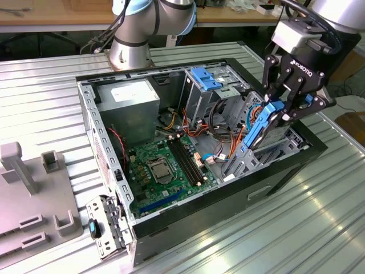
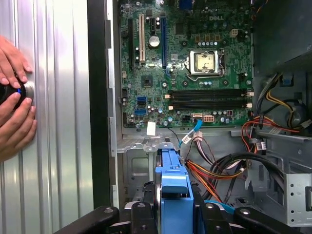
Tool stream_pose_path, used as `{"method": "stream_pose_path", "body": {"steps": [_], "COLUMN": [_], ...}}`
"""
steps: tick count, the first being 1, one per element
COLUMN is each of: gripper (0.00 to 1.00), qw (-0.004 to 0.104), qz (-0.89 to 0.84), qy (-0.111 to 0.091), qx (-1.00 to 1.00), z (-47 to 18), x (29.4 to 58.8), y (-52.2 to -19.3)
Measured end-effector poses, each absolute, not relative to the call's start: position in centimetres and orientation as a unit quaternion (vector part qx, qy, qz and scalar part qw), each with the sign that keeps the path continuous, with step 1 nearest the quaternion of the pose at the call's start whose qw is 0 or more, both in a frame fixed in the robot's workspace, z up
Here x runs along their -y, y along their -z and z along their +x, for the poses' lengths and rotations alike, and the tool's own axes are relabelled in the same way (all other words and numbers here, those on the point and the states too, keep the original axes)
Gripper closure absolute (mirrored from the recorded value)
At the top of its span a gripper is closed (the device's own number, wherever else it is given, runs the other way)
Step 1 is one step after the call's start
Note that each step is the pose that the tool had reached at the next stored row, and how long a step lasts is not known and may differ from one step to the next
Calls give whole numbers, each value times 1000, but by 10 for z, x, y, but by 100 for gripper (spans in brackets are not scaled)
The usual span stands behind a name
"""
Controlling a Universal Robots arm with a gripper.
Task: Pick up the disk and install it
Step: 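Insert the disk into the insertion slot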
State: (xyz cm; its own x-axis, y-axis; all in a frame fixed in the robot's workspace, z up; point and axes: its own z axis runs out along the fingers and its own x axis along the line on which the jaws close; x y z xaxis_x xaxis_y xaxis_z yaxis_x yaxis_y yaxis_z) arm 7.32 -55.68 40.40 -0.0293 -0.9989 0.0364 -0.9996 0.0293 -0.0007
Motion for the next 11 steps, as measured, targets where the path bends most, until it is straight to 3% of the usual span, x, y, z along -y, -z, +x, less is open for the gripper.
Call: {"method": "stream_pose_path", "body": {"steps": [11], "gripper": [63], "qw": [13], "qz": [697], "qy": [-13], "qx": [717], "z": [73], "x": [557], "y": [-399]}}
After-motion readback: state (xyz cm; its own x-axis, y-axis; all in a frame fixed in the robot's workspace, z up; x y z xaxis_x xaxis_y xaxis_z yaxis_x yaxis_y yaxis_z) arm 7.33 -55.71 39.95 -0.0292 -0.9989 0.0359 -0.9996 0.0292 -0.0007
